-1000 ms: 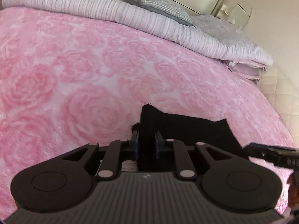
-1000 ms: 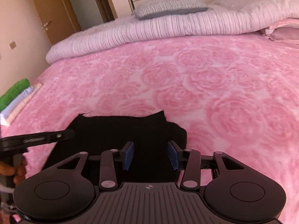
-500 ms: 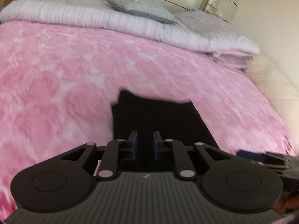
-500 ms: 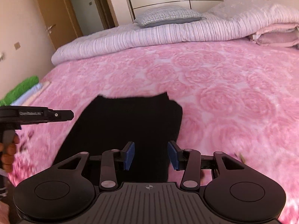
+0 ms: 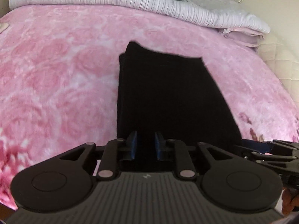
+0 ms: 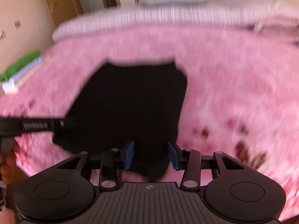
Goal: Fold clothes
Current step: 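Open both grippers and pull them back from the folded garment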
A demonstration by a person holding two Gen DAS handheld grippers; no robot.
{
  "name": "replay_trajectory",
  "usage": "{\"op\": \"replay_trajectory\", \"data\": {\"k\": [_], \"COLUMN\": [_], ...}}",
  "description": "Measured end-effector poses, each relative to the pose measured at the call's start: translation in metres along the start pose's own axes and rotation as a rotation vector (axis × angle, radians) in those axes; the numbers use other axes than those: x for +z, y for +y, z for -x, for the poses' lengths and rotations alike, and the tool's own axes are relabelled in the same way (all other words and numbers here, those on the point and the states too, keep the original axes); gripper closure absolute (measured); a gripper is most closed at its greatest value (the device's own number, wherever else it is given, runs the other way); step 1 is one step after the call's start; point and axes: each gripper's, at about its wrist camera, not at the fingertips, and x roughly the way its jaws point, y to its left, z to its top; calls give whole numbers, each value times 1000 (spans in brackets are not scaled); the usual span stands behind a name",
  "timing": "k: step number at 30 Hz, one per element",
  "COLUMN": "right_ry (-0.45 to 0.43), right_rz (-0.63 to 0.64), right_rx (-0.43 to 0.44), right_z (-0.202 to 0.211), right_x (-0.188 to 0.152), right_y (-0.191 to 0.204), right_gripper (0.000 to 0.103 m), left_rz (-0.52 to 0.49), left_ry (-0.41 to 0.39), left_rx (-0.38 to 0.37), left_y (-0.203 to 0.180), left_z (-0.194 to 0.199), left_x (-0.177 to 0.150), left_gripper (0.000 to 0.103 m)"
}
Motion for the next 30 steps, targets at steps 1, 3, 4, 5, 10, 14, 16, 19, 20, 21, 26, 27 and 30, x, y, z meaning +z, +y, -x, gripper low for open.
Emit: {"op": "replay_trajectory", "data": {"k": [1,3,4,5,10,14,16,19,20,21,26,27,30], "right_ry": [-4,-16,-18,-13,22,16,8,-4,-7,-10,-15,-15,-16], "right_rz": [-11,-47,-51,-43,-62,-67,-72,-80,-84,-88,-111,-115,-123], "right_rx": [-18,-5,4,0,-14,-16,-15,-19,-21,-24,-36,-38,-40], "right_z": [-1,12,20,26,44,60,69,79,82,86,96,99,102], "right_x": [-2,-3,-4,-6,-21,-36,-42,-51,-54,-58,-74,-77,-83], "right_y": [-1,-1,1,4,11,17,20,22,21,20,15,14,14], "right_gripper": [59,59,59,59,59,59,59,59,59,59,59,59,59], "left_rz": [-2,-6,-5,-11,-19,-43,-56,-72,-83,-93,-135,-143,-166], "left_ry": [-2,-12,-17,-14,8,30,33,32,26,19,-4,-7,-20], "left_rx": [14,23,25,39,63,87,108,145,161,171,177,176,178], "left_y": [-3,-10,-13,-17,-33,-43,-46,-52,-55,-57,-70,-72,-77], "left_z": [3,20,27,33,57,74,81,92,96,99,115,117,121], "left_x": [-2,-5,-7,-10,-33,-57,-67,-80,-83,-86,-98,-99,-102], "left_gripper": [87,83,77,75,74,72,72,70,70,69,68,68,67]}}
